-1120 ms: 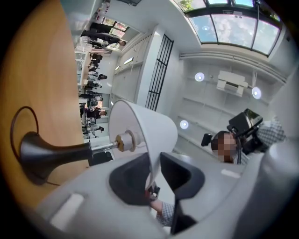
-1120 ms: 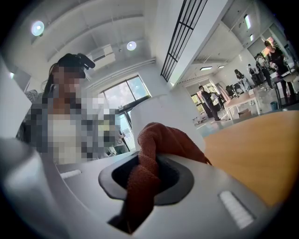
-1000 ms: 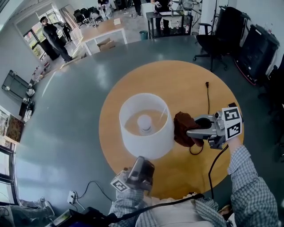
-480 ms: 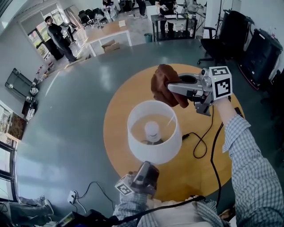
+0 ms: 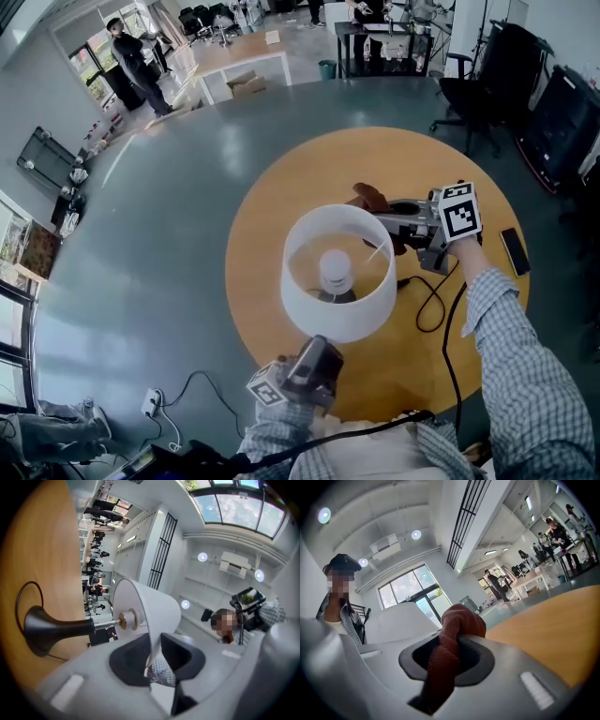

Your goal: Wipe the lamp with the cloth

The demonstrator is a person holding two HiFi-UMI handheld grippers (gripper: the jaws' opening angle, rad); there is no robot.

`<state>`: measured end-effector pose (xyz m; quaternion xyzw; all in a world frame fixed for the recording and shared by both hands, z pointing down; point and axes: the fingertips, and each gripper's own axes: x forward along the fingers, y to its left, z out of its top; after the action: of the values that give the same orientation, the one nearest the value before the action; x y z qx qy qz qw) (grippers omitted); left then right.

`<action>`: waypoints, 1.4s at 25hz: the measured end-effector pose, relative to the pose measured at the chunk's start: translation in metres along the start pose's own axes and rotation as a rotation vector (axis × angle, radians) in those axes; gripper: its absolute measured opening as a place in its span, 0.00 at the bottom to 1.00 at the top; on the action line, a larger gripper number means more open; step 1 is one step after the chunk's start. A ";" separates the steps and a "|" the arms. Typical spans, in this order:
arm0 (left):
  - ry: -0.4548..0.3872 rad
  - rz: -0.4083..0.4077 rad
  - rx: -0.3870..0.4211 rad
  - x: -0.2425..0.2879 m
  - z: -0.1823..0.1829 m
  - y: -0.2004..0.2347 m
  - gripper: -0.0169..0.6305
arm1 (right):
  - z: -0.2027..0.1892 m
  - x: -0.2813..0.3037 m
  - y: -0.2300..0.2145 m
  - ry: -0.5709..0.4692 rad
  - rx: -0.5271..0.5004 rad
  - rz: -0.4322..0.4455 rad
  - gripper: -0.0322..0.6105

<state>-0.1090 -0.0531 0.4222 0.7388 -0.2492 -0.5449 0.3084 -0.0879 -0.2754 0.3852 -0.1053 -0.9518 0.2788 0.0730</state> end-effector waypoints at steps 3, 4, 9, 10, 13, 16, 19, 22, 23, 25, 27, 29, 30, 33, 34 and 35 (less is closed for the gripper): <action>0.000 0.000 -0.006 0.000 -0.001 0.002 0.14 | -0.002 -0.010 0.004 -0.013 -0.022 -0.016 0.16; 0.002 0.000 -0.011 0.000 -0.002 0.001 0.14 | -0.002 -0.014 0.007 -0.017 -0.036 -0.025 0.16; 0.022 0.001 -0.037 -0.003 0.003 -0.003 0.18 | -0.006 -0.032 0.027 -0.067 -0.112 -0.089 0.16; 0.031 0.003 -0.034 -0.006 0.006 -0.004 0.19 | -0.007 -0.034 0.034 -0.083 -0.124 -0.097 0.16; 0.082 0.039 0.008 -0.018 0.014 -0.010 0.26 | -0.011 -0.038 0.052 -0.135 -0.140 -0.118 0.16; 0.138 0.112 0.102 -0.034 0.026 -0.014 0.29 | -0.016 -0.052 0.065 -0.188 -0.143 -0.143 0.16; 0.157 0.168 0.231 -0.039 0.051 -0.020 0.30 | -0.025 -0.066 0.076 -0.243 -0.134 -0.164 0.16; 0.235 0.231 0.432 -0.035 0.075 -0.032 0.30 | -0.041 -0.071 0.087 -0.274 -0.121 -0.177 0.16; 0.284 0.253 0.493 -0.030 0.078 -0.034 0.31 | -0.046 -0.072 0.089 -0.278 -0.115 -0.181 0.16; 0.388 0.296 0.578 -0.023 0.076 -0.032 0.33 | -0.056 -0.076 0.095 -0.286 -0.104 -0.190 0.16; 0.496 0.345 0.634 -0.022 0.067 -0.024 0.37 | -0.065 -0.076 0.101 -0.293 -0.096 -0.195 0.16; 0.646 0.400 0.742 -0.026 0.058 -0.017 0.38 | -0.072 -0.074 0.107 -0.293 -0.090 -0.200 0.16; 0.722 0.416 0.816 -0.026 0.057 -0.017 0.38 | -0.076 -0.072 0.111 -0.289 -0.090 -0.203 0.16; 0.825 0.379 1.036 0.000 0.071 -0.041 0.39 | -0.089 -0.065 0.122 -0.259 -0.098 -0.211 0.16; 0.862 0.350 1.111 0.014 0.075 -0.051 0.39 | -0.092 -0.064 0.125 -0.248 -0.102 -0.211 0.16; 0.927 0.318 1.187 0.027 0.078 -0.060 0.41 | -0.095 -0.065 0.128 -0.239 -0.104 -0.210 0.16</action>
<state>-0.1740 -0.0455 0.3442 0.8886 -0.4485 0.0963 0.0080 0.0140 -0.1368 0.3894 0.0250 -0.9726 0.2307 -0.0173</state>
